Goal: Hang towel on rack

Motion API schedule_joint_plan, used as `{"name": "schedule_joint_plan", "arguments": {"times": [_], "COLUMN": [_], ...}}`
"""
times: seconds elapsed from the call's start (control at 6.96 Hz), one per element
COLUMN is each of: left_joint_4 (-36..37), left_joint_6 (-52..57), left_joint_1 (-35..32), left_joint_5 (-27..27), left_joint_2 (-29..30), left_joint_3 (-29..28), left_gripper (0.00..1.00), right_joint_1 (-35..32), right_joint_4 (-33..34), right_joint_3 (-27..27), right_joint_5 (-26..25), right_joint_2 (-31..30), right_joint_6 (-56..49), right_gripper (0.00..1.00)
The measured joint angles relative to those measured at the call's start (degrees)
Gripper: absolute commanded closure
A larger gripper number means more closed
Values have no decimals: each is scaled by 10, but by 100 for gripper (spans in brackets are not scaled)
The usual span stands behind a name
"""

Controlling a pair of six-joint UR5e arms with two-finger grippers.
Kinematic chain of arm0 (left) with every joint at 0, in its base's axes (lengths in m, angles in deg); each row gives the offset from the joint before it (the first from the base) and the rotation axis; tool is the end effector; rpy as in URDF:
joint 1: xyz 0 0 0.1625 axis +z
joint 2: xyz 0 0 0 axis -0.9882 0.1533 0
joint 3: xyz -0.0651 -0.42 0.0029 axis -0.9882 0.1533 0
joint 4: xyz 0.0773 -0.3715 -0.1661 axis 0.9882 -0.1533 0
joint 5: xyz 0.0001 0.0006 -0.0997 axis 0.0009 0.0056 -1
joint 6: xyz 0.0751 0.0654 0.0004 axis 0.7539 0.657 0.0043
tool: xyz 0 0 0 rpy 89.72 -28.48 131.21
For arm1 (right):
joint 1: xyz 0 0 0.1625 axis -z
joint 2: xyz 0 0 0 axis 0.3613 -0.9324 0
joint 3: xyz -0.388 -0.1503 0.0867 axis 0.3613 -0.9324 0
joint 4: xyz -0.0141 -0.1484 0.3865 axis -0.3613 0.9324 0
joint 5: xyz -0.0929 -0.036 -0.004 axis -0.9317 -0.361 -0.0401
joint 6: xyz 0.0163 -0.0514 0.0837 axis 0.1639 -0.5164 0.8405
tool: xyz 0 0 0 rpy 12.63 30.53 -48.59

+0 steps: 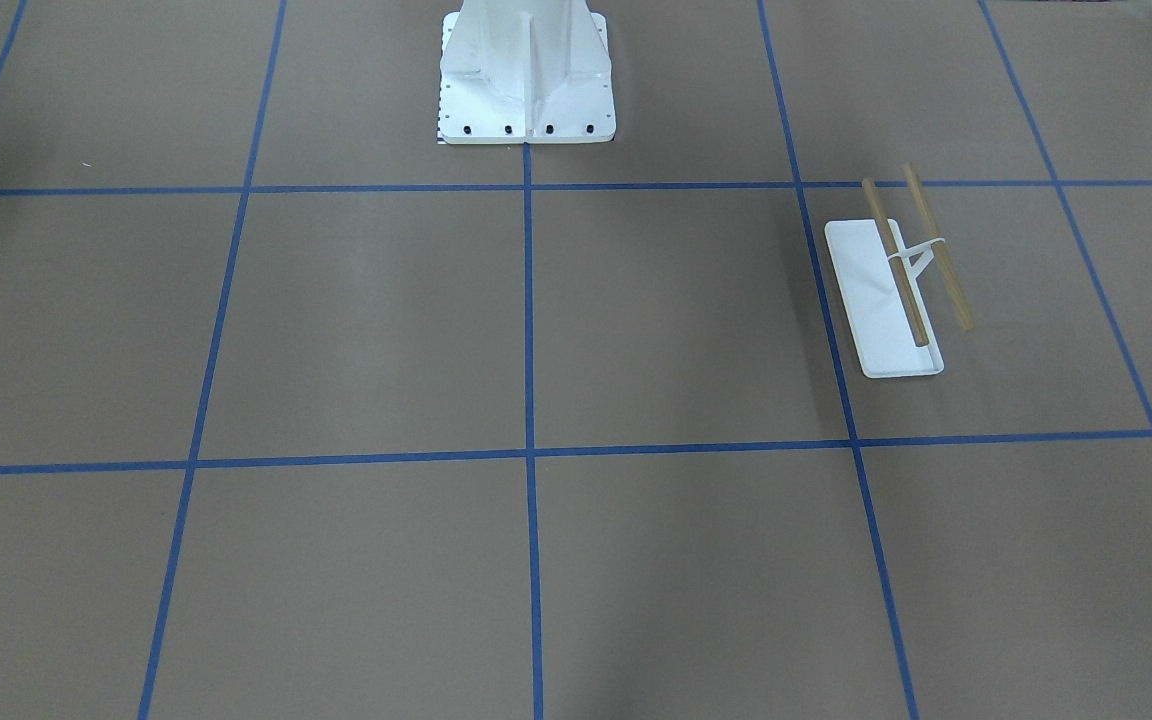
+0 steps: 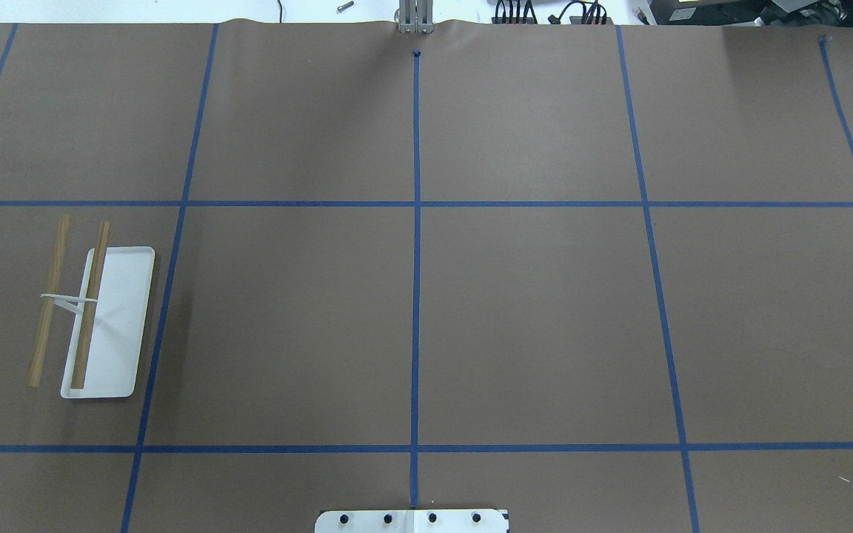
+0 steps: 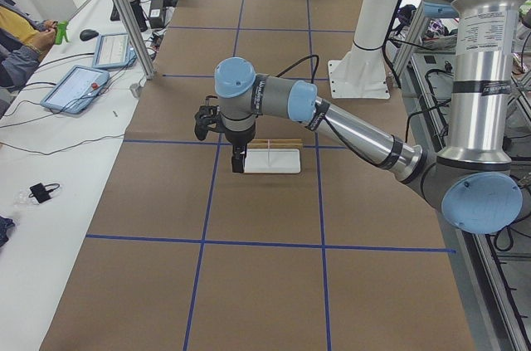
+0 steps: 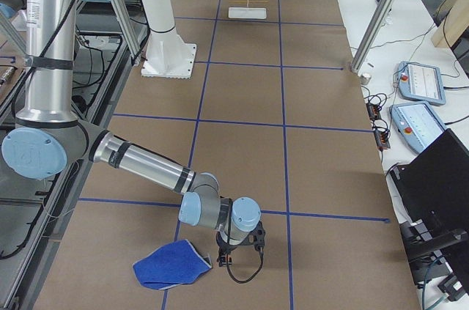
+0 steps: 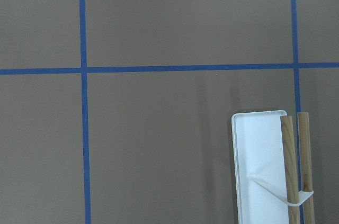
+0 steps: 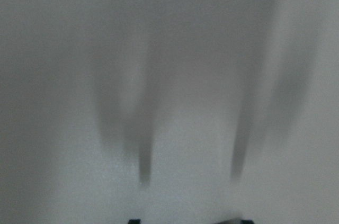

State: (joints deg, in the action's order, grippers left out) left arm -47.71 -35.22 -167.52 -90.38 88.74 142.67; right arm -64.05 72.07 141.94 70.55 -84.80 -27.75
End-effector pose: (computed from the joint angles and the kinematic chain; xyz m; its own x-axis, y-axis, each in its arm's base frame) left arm -0.0278 -0.4560 0.4611 0.6333 0.0377 -0.7730 0.0137 0.9981 0.0599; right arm 0.0393 -0.3970 0.8369 0.7655 -0.1299 0.6301 0.2407 0.9661 -0.0933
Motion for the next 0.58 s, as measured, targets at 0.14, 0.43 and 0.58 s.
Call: {"name": "schedule_joint_plan", "arguments": {"times": [0.14, 0.43, 0.58], "left_joint_4": [0, -1, -1], "left_joint_6": [0, -1, -1], "left_joint_1": [0, 0, 0], "left_joint_5": [0, 0, 0], "left_joint_2": [-5, -12, -16], "left_joint_3": [6, 19, 23], "left_gripper": [2, 2, 2], "right_joint_1": [-8, -15, -16], "right_joint_4": [1, -3, -5], "right_joint_3": [1, -2, -4], "right_joint_5": [-7, -21, -20], "right_joint_2": [-4, -30, -37], "right_joint_6": [-13, -34, -37], "right_gripper": [29, 29, 29]}}
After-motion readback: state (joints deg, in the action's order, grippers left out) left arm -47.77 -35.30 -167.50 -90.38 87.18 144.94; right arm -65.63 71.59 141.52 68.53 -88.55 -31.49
